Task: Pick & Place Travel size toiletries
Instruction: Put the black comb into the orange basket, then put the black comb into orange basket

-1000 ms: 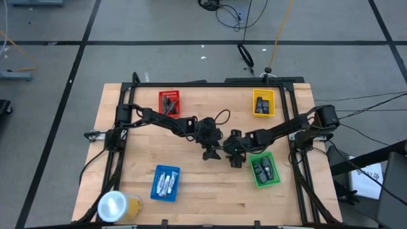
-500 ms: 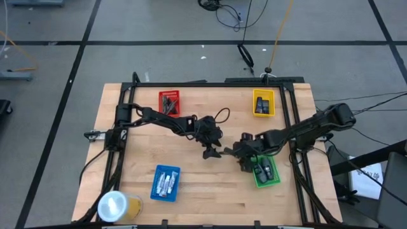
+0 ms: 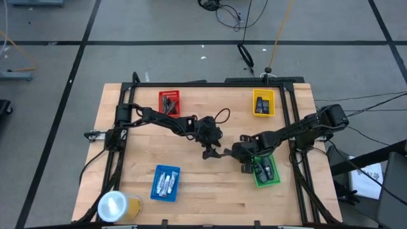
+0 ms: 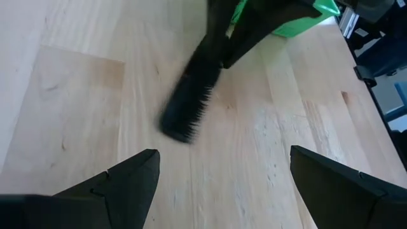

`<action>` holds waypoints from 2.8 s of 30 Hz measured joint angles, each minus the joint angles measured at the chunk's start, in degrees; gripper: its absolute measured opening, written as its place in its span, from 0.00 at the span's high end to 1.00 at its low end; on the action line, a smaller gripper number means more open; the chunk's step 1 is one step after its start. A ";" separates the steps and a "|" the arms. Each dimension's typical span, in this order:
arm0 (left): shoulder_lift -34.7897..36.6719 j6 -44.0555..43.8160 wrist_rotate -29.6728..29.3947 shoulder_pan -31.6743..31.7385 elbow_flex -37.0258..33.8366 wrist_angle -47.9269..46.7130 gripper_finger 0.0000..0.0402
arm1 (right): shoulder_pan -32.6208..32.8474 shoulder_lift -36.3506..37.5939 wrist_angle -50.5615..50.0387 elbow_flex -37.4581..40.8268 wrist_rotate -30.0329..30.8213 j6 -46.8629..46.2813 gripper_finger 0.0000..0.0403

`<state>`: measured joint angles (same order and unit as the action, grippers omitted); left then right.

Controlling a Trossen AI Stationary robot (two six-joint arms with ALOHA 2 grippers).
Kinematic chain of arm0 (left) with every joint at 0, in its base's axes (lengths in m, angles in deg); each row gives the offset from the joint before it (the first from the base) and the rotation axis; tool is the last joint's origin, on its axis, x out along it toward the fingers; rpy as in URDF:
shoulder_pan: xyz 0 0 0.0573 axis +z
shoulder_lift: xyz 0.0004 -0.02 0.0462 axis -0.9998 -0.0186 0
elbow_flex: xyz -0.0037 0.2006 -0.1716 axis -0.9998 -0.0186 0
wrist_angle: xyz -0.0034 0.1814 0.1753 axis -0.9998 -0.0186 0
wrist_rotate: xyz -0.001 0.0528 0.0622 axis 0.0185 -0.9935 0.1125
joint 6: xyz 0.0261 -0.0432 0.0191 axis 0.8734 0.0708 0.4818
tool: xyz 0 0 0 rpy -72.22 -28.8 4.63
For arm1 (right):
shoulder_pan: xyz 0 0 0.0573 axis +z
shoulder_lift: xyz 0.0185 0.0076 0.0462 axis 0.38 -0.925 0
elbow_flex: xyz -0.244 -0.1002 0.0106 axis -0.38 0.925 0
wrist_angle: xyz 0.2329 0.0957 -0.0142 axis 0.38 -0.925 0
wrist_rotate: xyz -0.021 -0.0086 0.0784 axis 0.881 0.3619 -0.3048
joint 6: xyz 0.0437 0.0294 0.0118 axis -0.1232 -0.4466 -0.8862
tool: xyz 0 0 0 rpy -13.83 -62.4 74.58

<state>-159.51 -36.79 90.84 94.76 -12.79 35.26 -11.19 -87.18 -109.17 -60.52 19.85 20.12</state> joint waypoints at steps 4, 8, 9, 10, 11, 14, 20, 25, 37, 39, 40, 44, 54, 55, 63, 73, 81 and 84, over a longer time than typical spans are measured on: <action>0.00 0.00 0.00 0.00 -0.02 -0.40 0.13 | -1.24 -1.11 1.31 -0.02 -0.34 3.55 0.98; 0.02 -0.02 -0.24 0.00 -0.02 -0.26 0.13 | -3.23 -3.78 4.38 -0.19 -0.37 6.52 0.99; 0.02 -0.04 -0.39 0.00 -0.02 -0.33 0.13 | -3.68 -4.93 5.73 -0.24 -0.42 7.80 0.99; 0.02 -0.04 -0.40 0.00 -0.02 -0.34 0.13 | -4.05 -5.75 7.35 -0.24 -0.42 9.21 0.99; 0.02 -0.04 -0.42 0.00 -0.02 -0.34 0.13 | -4.38 -6.37 8.73 -0.22 -0.41 10.44 0.99; 0.02 -0.31 -0.42 0.00 -0.02 -0.38 0.13 | -5.53 -8.25 13.25 -0.21 -1.93 13.58 1.00; 0.02 -0.52 -0.44 0.00 -0.02 -0.83 0.13 | -7.07 -9.03 17.18 -0.11 -3.17 18.56 1.00; 0.07 -0.34 -0.44 0.05 -0.02 -1.37 0.13 | -6.87 -7.53 19.74 0.07 -2.74 22.92 0.97; 0.07 -0.04 -1.93 1.79 -0.02 -2.46 0.13 | -2.73 -0.37 22.17 0.14 6.33 16.72 0.47; 0.07 0.03 -1.99 1.88 -0.02 -2.50 0.13 | -2.33 -1.44 22.25 0.05 6.37 12.58 0.39; 0.07 0.22 -1.99 1.88 -0.02 -2.48 0.13 | -2.15 -2.52 22.34 0.01 6.37 11.06 0.36; 0.07 0.85 -1.98 1.35 -0.02 -2.45 0.13 | -1.98 -7.04 21.93 0.10 6.30 7.42 0.26; -0.94 1.08 6.19 -1.35 -0.04 -1.88 0.13 | -3.04 -14.27 20.79 -0.22 10.45 5.32 0.26; -1.40 0.60 7.91 -1.60 -0.09 -2.29 0.13 | -3.24 -14.26 20.97 -0.21 10.55 5.45 0.27; -4.68 -0.97 6.83 -1.93 0.15 0.06 0.13 | -3.58 -14.25 21.15 -0.15 10.40 8.58 0.30; -0.39 2.43 3.73 0.13 -0.09 -3.96 0.13 | -4.12 -14.03 20.32 -0.05 9.43 9.16 0.29; 0.14 3.94 0.93 0.15 0.01 -8.61 0.13 | -4.10 -13.18 20.44 -0.06 9.67 9.53 0.29; 0.31 5.29 -1.01 0.00 0.11 -11.56 0.13 | -4.08 -13.18 19.14 -0.06 10.11 9.53 0.30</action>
<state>-159.20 -31.50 89.84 94.75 -12.68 23.69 -15.26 -100.36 -90.03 -60.58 29.96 29.65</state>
